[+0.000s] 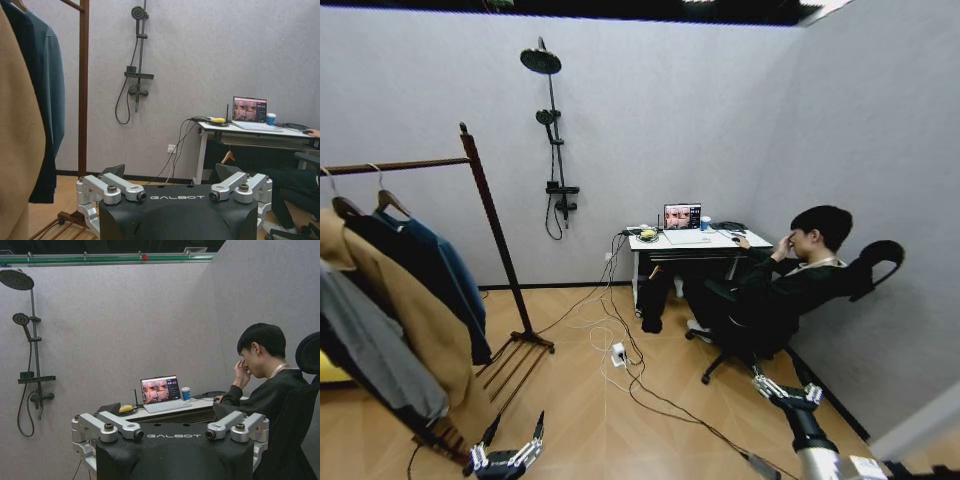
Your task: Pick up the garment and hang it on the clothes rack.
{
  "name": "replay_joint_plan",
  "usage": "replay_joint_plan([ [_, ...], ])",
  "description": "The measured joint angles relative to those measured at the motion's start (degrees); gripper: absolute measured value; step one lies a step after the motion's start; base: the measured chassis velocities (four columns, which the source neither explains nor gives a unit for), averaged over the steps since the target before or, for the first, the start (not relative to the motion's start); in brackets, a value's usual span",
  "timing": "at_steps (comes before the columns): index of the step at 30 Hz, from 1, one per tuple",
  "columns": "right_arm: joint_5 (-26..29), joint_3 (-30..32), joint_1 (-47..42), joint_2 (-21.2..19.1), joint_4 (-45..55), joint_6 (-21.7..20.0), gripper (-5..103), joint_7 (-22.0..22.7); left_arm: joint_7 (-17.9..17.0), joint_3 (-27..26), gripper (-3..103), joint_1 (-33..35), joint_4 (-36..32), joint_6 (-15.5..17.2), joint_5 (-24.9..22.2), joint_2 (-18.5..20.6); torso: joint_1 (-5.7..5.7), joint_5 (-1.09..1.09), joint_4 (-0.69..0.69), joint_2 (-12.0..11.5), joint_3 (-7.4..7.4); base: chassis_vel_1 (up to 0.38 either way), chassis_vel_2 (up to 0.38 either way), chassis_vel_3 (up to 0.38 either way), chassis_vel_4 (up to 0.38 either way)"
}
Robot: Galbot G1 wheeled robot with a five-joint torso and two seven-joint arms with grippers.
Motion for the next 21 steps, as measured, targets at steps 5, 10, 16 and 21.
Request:
replay_joint_plan([
  [5, -0.01, 0.08, -0.17, 0.08, -0.08, 0.10, 100, 0.00, 0.00, 0.00, 100, 0.00, 0.00, 0.00, 0.00, 0.01, 0.00, -0.01, 0.00, 0.00, 0.00, 0.309, -0.304, -0.288, 0.275],
  [10, -0.01, 0.10, -0.30, 0.09, -0.21, 0.31, 100, -0.01, 0.00, 0.00, 100, 0.00, 0.00, 0.00, 0.00, 0.00, 0.01, 0.00, 0.01, -0.01, 0.01, 0.350, -0.343, -0.342, 0.331],
  [16, 0.10, 0.20, -0.38, 0.08, -0.22, 0.55, 100, 0.00, 0.02, 0.02, 100, 0.01, 0.00, 0.00, 0.00, 0.00, 0.02, 0.02, 0.00, -0.02, 0.01, 0.373, -0.370, -0.352, 0.361],
  [21, 0.15, 0.34, -0.37, -0.03, -0.39, 0.97, 100, 0.07, 0.00, 0.02, 100, 0.01, 0.00, 0.00, 0.00, 0.00, 0.02, 0.01, 0.01, -0.02, 0.01, 0.357, -0.342, -0.347, 0.359],
])
